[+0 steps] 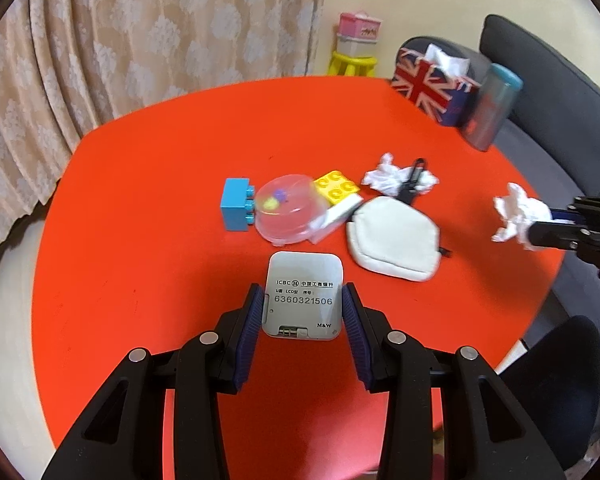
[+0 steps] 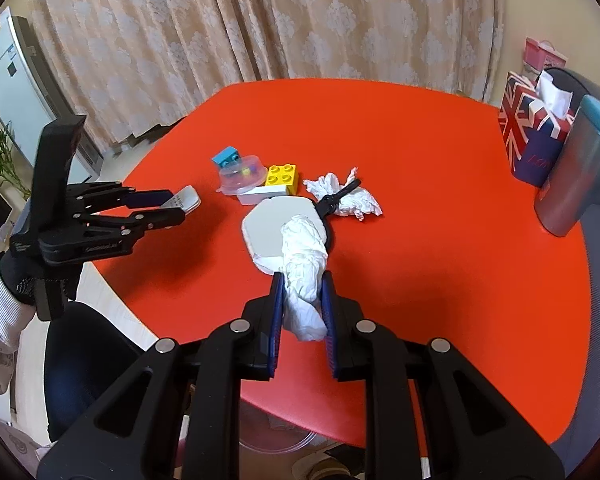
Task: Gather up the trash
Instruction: 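Carry both items to the bin and open the right gripper to drop the tissue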
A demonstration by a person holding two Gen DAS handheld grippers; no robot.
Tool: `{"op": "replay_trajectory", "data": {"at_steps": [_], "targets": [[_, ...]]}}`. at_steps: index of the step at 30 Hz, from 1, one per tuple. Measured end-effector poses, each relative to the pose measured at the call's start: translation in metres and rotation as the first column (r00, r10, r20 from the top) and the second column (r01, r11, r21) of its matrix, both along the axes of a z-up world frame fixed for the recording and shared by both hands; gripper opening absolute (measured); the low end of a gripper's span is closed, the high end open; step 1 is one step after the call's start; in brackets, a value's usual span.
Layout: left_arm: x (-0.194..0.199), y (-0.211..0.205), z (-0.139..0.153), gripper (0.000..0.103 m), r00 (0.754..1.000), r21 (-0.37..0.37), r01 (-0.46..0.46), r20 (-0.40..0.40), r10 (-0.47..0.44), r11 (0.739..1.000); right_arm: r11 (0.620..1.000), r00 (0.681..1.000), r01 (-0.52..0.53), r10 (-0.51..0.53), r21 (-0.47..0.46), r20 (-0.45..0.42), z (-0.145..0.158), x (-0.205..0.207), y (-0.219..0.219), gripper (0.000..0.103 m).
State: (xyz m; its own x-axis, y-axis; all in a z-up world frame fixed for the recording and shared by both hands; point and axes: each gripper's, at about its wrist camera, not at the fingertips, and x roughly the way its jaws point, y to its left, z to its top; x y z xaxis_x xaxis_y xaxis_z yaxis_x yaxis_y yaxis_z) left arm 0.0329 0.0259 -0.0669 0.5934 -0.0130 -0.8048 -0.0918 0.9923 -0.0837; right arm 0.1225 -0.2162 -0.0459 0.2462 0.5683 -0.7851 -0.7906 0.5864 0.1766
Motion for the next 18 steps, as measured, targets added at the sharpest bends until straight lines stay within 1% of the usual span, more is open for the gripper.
{"op": "replay_trajectory", "data": {"at_steps": [10, 18], "targets": [[-0.046, -0.035, 0.027, 0.04, 0.997, -0.021, 0.046, 0.069, -0.044, 0.999, 1.0, 0.999, -0.011, 0.01, 0.02, 0.035, 0.016, -0.034, -0.015, 0.018], [-0.077, -0.061, 0.033, 0.04, 0.993, -0.027, 0.072, 0.097, -0.07, 0.997, 0.999, 0.998, -0.021, 0.019, 0.039, 0.055, 0.022, -0.07, -0.033, 0.018]]}}
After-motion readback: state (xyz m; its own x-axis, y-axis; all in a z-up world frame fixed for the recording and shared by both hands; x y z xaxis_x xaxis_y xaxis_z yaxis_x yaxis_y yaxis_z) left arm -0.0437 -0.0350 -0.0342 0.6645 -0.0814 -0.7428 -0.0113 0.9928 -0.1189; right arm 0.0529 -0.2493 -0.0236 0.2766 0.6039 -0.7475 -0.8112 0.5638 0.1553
